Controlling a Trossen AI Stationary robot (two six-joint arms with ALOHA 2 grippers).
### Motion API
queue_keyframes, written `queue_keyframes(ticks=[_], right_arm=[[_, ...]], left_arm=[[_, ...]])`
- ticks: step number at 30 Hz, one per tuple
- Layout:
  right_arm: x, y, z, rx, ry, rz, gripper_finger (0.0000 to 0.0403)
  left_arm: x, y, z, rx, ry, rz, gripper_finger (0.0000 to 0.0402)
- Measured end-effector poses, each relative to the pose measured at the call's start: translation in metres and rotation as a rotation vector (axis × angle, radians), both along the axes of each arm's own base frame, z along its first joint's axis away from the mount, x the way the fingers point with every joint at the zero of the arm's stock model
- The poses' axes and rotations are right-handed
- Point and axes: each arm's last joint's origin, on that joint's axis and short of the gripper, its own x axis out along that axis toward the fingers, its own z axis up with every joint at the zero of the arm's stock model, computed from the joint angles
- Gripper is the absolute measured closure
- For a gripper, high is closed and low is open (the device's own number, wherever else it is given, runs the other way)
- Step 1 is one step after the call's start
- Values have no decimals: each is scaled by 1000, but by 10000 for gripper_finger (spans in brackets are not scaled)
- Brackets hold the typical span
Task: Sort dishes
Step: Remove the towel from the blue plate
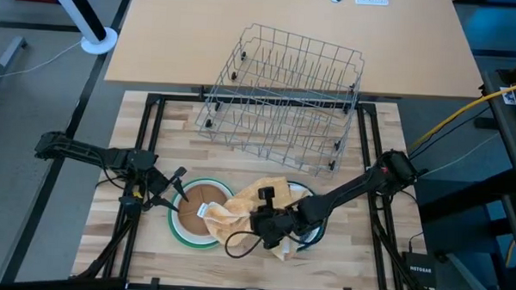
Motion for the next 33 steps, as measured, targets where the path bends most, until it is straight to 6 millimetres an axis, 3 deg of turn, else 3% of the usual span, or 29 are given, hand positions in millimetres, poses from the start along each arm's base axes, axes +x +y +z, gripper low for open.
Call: queue_keyframes(ticks=[10, 18, 21, 26, 33], right_arm=[[-5, -5, 79, -148, 95, -15, 399], [-54, -10, 151, -178, 291, -69, 401], [-68, -6, 172, -66, 260, -88, 401], [-97, 4, 187, 87, 274, -43, 401], [-121, 24, 185, 129, 318, 28, 402]], left_arm=[[0, 0, 0, 0, -1, 0, 208], [0, 0, 0, 0, -1, 0, 208], [0, 0, 0, 0, -1, 0, 208], [0, 0, 0, 0, -1, 0, 208], [0, 0, 0, 1, 1, 4, 208]])
